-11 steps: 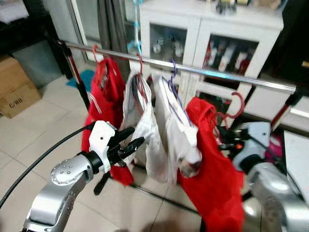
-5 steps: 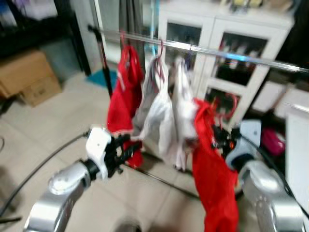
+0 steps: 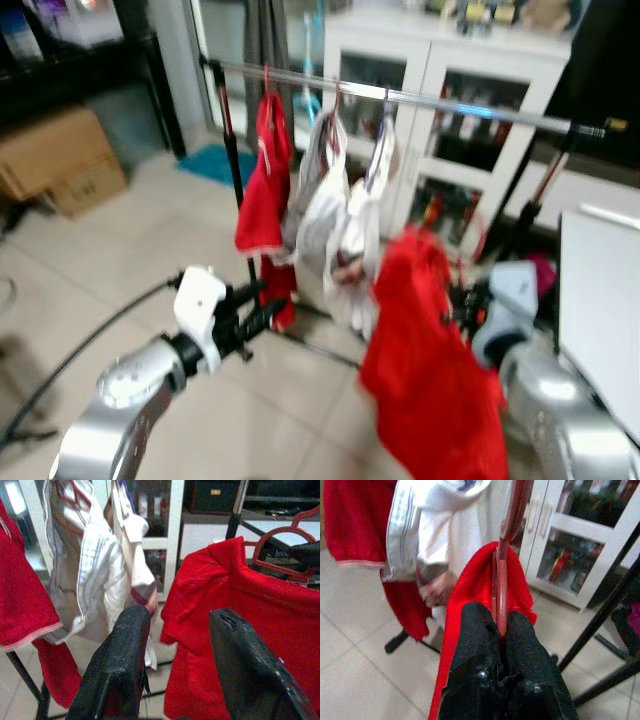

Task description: Hang hanger

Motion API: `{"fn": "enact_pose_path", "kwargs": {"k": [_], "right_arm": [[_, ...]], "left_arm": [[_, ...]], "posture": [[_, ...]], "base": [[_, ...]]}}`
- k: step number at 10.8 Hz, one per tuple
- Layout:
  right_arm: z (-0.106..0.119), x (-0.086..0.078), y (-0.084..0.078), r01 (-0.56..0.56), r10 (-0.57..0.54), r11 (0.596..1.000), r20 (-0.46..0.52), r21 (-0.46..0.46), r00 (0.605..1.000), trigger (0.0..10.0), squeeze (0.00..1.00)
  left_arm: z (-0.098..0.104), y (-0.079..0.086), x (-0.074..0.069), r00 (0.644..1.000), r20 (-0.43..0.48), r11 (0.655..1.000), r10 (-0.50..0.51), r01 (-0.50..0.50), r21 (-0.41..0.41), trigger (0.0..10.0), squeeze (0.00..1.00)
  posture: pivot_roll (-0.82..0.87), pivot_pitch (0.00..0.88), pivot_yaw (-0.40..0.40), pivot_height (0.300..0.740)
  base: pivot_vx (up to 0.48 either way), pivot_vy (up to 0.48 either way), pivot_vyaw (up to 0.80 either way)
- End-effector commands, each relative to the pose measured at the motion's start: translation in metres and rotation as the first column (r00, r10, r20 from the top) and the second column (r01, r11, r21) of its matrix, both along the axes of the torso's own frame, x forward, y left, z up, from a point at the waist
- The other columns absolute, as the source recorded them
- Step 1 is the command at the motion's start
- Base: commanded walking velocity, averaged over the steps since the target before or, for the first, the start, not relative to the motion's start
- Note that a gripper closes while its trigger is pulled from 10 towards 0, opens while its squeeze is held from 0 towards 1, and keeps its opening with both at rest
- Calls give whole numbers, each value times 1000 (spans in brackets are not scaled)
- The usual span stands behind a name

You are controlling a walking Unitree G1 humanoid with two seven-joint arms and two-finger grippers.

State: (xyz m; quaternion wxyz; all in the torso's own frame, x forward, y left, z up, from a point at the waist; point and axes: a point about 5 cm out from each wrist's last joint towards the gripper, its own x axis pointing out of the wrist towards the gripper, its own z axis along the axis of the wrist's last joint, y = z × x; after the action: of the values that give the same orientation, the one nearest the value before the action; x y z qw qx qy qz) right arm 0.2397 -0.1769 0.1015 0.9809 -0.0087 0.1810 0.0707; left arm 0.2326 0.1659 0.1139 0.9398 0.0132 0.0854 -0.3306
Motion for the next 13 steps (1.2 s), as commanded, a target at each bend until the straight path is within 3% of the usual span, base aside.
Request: {"fn": "enact_pose_path", "kwargs": {"k": [1,2,5,9,13], "right_arm": [[5,1,-1,-16,16,1000,16,-23,1000,8902,0],[2,1,-2,-22,21,999,-1,-34,1000,10000,0],[0,0,-3,-32,31,999,-30,-44,999,10000,0],[-1,0,-3,-48,46,997,-39,-53,998,10000,0],[12,4,11,-230,231,973,28,-8,973,10000,0]], "left_arm": [[5,0,1,1000,21,1000,0,0,0,10000,0],[4,0,0,1000,18,1000,3,-3,-1,10000,0],[3,-1,-2,1000,13,1000,4,-4,-5,10000,0],[3,-1,-1,1000,13,1000,4,-4,-3,10000,0],[3,2,-1,1000,11,1000,3,-3,0,10000,0]], "posture": [[18,0,-20,740],[20,0,-24,740],[19,0,-30,740],[17,0,-30,740],[21,0,-32,740]], "base": [[0,300,0],[0,311,0],[0,321,-148],[0,325,-744],[0,326,0]]}}
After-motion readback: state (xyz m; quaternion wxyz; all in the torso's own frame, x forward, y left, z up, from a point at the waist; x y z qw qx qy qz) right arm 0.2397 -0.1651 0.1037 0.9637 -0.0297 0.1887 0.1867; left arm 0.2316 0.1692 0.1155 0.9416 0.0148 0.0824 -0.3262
